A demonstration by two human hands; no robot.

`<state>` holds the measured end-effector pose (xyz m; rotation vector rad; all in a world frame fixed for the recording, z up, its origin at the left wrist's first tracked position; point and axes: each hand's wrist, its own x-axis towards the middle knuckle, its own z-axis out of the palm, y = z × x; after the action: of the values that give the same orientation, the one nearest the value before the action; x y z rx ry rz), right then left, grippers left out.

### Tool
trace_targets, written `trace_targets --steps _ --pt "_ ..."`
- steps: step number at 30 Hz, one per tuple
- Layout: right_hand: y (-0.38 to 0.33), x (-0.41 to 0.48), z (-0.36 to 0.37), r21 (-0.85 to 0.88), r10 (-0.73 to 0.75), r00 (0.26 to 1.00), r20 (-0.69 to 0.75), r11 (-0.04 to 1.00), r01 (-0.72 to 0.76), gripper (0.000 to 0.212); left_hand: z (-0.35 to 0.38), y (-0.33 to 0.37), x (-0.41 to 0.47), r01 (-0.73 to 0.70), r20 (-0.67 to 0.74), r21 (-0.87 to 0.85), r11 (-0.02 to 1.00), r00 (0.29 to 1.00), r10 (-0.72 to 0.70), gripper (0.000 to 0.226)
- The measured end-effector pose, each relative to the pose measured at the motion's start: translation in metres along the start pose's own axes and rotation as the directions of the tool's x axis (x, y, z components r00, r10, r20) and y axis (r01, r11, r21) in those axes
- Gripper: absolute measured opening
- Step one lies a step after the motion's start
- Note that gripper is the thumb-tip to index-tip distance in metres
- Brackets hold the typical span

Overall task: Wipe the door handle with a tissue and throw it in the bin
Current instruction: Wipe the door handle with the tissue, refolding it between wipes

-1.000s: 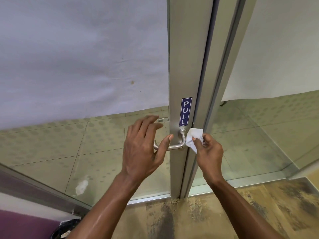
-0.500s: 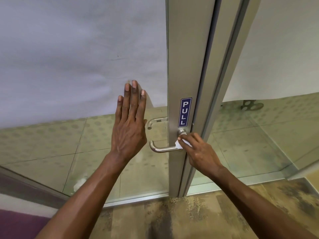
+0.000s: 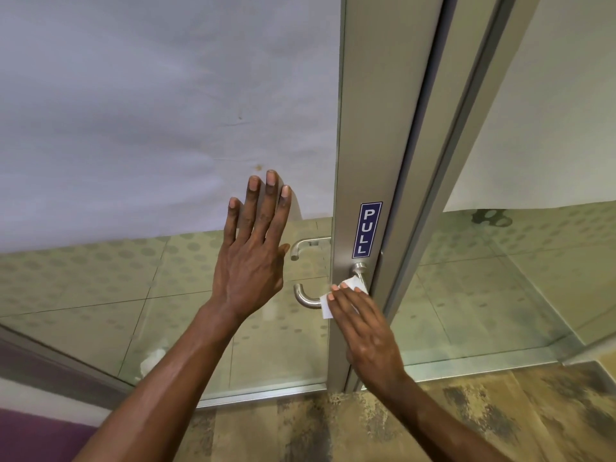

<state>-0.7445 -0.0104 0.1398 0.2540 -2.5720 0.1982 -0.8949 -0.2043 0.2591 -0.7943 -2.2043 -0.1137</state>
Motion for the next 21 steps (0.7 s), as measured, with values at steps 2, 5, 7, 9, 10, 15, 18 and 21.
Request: trace_targets --steps 2,5,7,9,10,15,18,21 --pt "-0.019 0.008 0.007 0.045 0.04 0.999 0.022 0.998 -0.041 0.072 0.001 0.0 -0.001 0.0 -0.004 0.003 1.0 1.0 0.0 0.109" --pt "-0.044 0.031 0.012 0.055 0.069 0.998 -0.014 0.996 -0.068 0.067 0.0 0.001 0.002 -0.008 -0.002 0.012 1.0 1.0 0.008 0.108" --pt "-0.063 0.04 0.014 0.037 0.086 0.996 0.015 0.996 -0.087 0.067 -0.001 -0.001 0.002 -0.014 0.011 0.008 1.0 1.0 0.014 0.107" --pt "-0.073 0.044 0.014 0.019 0.089 0.995 0.048 0.996 -0.09 0.065 0.0 -0.002 0.001 -0.017 0.015 0.007 1.0 1.0 0.017 0.107" --pt "-0.074 0.045 0.013 0.016 0.083 0.995 0.061 0.996 -0.084 0.064 0.0 -0.002 0.001 -0.018 0.013 0.007 1.0 1.0 0.017 0.107" --pt "-0.047 0.028 0.004 -0.034 -0.078 0.994 0.078 0.996 0.081 0.069 0.002 -0.001 0.001 -0.005 0.011 -0.007 1.0 1.0 0.005 0.109" --pt "-0.017 0.005 -0.001 -0.025 -0.114 0.991 0.068 0.993 0.116 0.074 0.001 0.0 0.002 -0.007 0.013 -0.019 1.0 1.0 0.008 0.107" --pt "0.009 -0.009 -0.008 0.035 -0.054 0.998 0.007 0.998 0.054 0.057 0.001 0.0 0.002 -0.012 0.021 -0.027 1.0 1.0 0.013 0.103"
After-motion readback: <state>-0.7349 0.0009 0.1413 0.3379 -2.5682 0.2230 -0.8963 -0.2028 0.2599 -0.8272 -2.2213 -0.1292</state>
